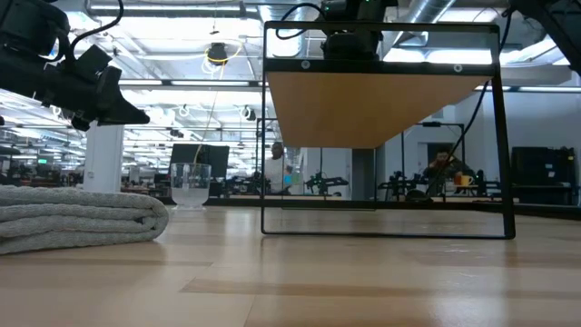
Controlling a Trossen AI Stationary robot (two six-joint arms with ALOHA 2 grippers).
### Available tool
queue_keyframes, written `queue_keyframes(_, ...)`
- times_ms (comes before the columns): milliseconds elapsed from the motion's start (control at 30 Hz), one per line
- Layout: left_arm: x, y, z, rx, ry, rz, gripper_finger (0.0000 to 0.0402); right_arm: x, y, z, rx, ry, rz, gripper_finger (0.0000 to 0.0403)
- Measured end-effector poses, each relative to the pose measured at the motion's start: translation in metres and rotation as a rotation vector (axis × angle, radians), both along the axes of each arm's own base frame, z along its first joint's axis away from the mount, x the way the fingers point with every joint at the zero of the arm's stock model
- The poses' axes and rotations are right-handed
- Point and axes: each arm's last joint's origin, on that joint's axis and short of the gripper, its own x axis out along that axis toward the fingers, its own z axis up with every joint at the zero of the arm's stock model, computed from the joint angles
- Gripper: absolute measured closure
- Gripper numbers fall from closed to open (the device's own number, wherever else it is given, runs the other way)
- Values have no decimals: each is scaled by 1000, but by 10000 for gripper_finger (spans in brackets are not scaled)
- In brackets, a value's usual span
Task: Stack small to large cups/mugs on shelf
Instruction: Put the blue mug on the shelf, then put the light blue mug on the shelf
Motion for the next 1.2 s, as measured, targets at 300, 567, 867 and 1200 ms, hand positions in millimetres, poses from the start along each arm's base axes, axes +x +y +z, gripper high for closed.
queue_keyframes(300,0,0,0,0,0,0,401,0,-1,0,-23,13,-7,225)
queue_keyframes(567,0,0,0,0,0,1,401,1,-2,0,-34,-4,-8,173)
queue_keyframes(867,0,0,0,0,1,1,401,1,-2,0,-36,-1,-1,163)
queue_keyframes(1200,0,0,0,-1,-1,2,401,-7,3,26,-70,-21,63,162)
